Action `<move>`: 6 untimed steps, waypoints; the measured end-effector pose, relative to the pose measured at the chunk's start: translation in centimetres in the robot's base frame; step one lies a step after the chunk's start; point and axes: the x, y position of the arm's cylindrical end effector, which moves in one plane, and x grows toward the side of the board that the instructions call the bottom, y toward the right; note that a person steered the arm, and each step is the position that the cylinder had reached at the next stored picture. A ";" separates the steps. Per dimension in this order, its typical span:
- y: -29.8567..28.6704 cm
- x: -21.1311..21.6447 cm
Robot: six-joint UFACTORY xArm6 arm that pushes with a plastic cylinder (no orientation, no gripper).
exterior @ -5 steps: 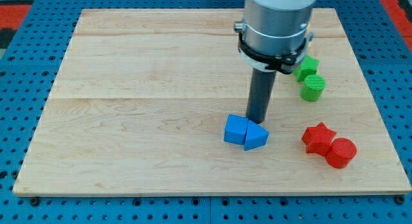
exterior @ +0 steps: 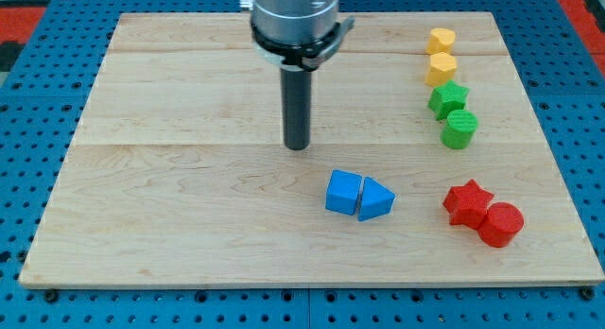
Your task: Push the blue cube into the blue triangle
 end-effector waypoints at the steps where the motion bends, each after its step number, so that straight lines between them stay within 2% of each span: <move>1: 0.0 5.0; 3: 1.1 6.7; 6: 11.0 6.7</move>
